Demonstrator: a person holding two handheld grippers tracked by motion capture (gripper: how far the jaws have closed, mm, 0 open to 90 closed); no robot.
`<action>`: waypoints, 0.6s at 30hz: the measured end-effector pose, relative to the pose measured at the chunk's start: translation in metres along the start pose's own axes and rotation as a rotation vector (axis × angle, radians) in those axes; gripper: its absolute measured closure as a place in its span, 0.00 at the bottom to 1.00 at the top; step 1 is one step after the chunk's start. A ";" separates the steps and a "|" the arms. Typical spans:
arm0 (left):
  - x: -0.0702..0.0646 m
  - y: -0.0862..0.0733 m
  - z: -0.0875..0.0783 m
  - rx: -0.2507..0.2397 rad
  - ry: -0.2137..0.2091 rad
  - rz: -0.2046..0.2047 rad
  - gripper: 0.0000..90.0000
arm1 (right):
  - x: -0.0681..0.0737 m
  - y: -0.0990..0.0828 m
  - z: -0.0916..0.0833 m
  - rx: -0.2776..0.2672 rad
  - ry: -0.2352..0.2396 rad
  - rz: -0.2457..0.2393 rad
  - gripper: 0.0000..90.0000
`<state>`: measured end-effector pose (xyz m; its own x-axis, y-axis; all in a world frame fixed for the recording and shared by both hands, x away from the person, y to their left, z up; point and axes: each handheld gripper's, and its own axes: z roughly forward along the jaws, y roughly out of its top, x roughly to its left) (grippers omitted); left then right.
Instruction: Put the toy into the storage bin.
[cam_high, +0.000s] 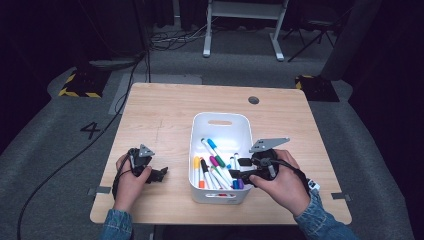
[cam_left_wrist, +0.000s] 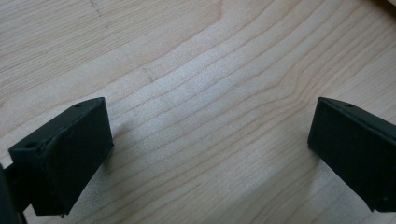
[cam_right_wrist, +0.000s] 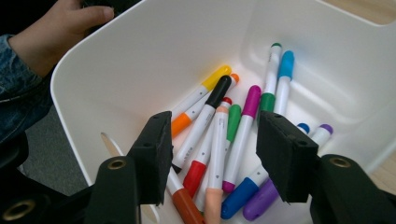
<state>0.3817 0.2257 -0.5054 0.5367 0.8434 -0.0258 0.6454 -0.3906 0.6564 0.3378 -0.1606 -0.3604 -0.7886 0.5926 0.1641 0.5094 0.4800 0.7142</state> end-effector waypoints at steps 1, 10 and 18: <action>0.000 0.000 0.000 -0.001 0.000 -0.001 0.00 | -0.002 0.000 -0.003 -0.014 -0.005 0.000 0.51; 0.001 0.001 0.000 -0.001 -0.002 0.002 0.00 | -0.019 -0.010 -0.032 -0.056 -0.055 0.019 0.50; 0.001 0.001 0.001 -0.001 0.002 0.005 0.00 | -0.038 -0.026 -0.056 -0.079 -0.113 0.076 0.48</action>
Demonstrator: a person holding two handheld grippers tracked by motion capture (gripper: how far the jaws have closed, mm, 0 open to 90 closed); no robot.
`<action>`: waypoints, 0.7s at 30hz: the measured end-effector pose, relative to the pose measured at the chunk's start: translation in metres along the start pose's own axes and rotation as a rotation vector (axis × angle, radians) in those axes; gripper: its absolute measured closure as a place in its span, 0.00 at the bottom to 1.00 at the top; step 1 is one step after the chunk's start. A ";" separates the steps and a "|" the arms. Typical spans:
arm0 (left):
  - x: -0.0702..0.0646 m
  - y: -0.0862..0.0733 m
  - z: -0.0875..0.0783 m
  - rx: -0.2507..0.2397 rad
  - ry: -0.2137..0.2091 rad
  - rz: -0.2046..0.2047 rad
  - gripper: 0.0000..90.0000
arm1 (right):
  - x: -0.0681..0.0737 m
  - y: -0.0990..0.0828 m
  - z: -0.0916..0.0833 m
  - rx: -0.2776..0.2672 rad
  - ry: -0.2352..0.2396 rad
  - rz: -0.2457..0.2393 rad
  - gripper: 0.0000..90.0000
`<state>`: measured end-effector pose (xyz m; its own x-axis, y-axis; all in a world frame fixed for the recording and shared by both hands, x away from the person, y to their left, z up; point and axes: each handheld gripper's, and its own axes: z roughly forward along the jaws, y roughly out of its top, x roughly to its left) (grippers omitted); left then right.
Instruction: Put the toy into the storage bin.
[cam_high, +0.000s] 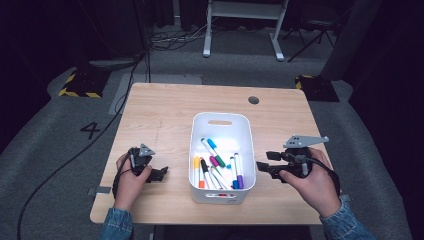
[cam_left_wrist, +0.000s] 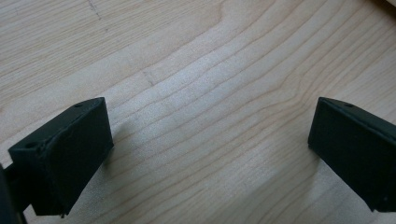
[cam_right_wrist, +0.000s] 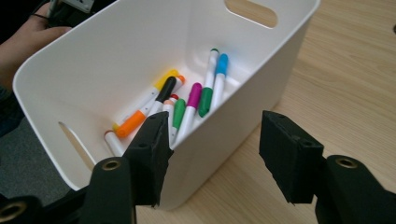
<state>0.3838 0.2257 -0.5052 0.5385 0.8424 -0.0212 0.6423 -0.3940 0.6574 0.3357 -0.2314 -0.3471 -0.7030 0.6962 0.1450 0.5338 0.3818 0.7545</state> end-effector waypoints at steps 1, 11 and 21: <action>0.000 0.000 0.000 0.000 0.000 0.000 0.00 | -0.002 -0.001 -0.002 -0.003 -0.007 0.001 0.48; 0.000 0.000 0.000 -0.001 -0.001 0.000 0.00 | -0.033 -0.024 -0.031 -0.021 -0.106 0.066 0.46; -0.001 0.000 -0.001 0.000 0.007 -0.003 0.00 | -0.057 -0.055 -0.050 -0.009 -0.183 0.122 0.44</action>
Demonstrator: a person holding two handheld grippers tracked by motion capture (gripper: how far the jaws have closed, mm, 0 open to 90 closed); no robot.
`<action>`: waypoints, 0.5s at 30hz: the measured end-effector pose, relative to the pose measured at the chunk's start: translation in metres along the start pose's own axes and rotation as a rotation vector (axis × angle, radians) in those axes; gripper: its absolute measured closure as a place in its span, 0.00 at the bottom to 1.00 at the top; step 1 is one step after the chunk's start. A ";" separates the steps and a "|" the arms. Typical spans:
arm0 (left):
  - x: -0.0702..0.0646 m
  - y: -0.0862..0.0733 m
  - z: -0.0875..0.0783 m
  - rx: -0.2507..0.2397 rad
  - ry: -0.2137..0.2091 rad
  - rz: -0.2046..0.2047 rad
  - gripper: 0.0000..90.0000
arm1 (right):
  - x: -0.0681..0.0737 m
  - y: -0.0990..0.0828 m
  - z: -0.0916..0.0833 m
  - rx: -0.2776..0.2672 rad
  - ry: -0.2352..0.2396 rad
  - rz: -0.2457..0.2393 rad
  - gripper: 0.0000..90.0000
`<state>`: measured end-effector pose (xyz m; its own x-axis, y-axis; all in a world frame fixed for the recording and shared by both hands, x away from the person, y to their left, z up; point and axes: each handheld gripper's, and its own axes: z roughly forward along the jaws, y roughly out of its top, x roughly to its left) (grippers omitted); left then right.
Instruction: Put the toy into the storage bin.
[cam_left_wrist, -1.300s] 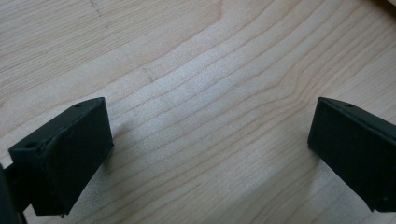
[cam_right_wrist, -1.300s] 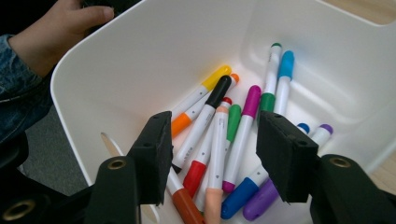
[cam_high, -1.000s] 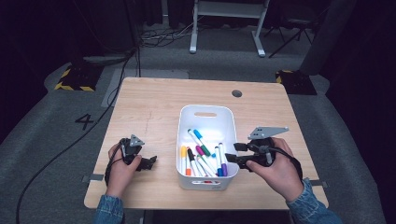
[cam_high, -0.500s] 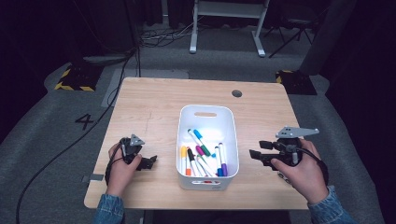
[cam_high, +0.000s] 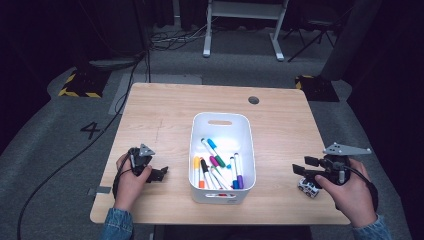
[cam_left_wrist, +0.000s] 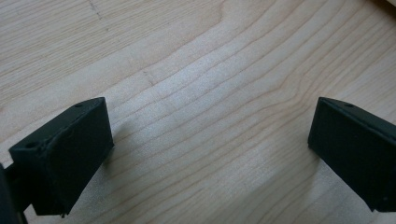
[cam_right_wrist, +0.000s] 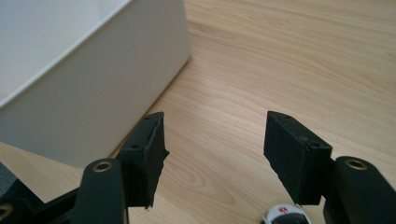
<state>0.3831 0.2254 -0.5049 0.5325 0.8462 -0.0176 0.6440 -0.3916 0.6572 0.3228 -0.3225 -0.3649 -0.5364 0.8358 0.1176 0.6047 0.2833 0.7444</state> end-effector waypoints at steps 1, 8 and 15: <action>0.000 0.000 0.000 0.000 0.000 0.000 0.00 | -0.003 -0.004 -0.001 0.002 -0.007 0.007 0.43; -0.001 -0.001 0.000 0.000 -0.004 -0.005 0.00 | -0.026 -0.028 -0.003 0.028 -0.066 0.041 0.41; -0.001 0.000 0.000 -0.001 -0.006 -0.007 0.00 | -0.042 -0.052 0.005 0.055 -0.094 0.074 0.39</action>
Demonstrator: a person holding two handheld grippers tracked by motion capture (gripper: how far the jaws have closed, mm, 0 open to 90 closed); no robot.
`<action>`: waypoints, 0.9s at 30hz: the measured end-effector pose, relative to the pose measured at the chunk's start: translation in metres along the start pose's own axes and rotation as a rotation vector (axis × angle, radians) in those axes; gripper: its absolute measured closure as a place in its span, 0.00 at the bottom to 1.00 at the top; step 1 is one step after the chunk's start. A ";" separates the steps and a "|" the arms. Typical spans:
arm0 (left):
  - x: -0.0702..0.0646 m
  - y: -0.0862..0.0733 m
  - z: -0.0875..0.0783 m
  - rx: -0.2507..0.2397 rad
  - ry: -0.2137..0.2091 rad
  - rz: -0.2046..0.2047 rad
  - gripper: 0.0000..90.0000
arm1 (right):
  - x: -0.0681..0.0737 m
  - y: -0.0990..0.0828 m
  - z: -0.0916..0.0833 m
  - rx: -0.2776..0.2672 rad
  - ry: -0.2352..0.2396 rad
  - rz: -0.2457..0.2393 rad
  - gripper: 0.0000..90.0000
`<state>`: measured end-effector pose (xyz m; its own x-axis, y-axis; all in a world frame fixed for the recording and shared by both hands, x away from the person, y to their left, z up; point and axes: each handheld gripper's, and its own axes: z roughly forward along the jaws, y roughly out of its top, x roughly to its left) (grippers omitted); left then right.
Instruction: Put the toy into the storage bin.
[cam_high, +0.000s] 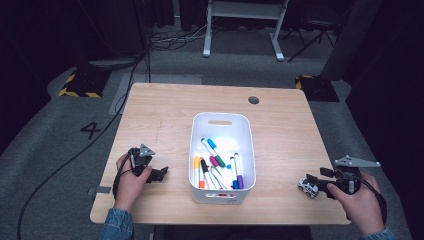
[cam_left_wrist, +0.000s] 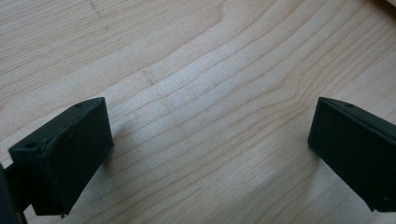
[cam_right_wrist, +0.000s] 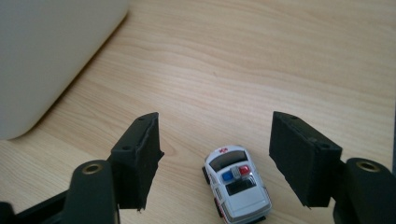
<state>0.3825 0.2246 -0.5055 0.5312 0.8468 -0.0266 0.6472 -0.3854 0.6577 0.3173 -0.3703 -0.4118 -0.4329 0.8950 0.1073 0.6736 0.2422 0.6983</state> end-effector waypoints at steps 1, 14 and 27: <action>0.000 0.000 0.000 0.000 0.001 0.000 0.00 | -0.002 -0.003 0.002 0.009 0.000 0.008 0.39; 0.000 0.000 0.000 0.000 0.001 0.000 0.00 | -0.018 -0.032 0.034 0.073 -0.022 0.017 0.38; 0.000 0.000 0.000 0.000 0.000 0.000 0.00 | -0.022 -0.046 0.055 0.108 -0.005 -0.044 0.40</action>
<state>0.3825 0.2246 -0.5055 0.5309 0.8470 -0.0266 0.6472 -0.3850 0.6579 0.3286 -0.3807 -0.4849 -0.4611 0.8842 0.0743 0.7148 0.3205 0.6216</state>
